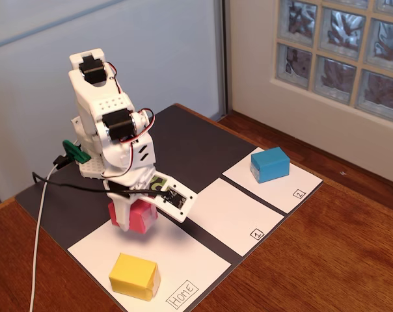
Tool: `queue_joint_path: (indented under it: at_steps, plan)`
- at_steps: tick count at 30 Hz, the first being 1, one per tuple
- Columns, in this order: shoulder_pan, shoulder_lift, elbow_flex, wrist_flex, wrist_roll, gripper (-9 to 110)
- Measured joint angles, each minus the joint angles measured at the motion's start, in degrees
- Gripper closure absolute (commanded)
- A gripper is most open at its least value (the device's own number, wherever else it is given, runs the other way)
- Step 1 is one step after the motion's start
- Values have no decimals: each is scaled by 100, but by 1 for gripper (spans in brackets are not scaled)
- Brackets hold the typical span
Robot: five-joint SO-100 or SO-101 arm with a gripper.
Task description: Move box red to home
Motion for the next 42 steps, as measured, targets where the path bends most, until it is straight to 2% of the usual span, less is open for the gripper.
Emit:
queue_joint_path:
  at_steps: [20,24,30,37,42]
  plan:
    - [-360,-1099,18,-800,62,97]
    - [-378,-1143,18,-800,62,80]
    - [-378,-1143,18,-809,62,71]
    - [-378,-1143,18,-809,62,67]
    - [-396,-1081,-220,-554,62,72]
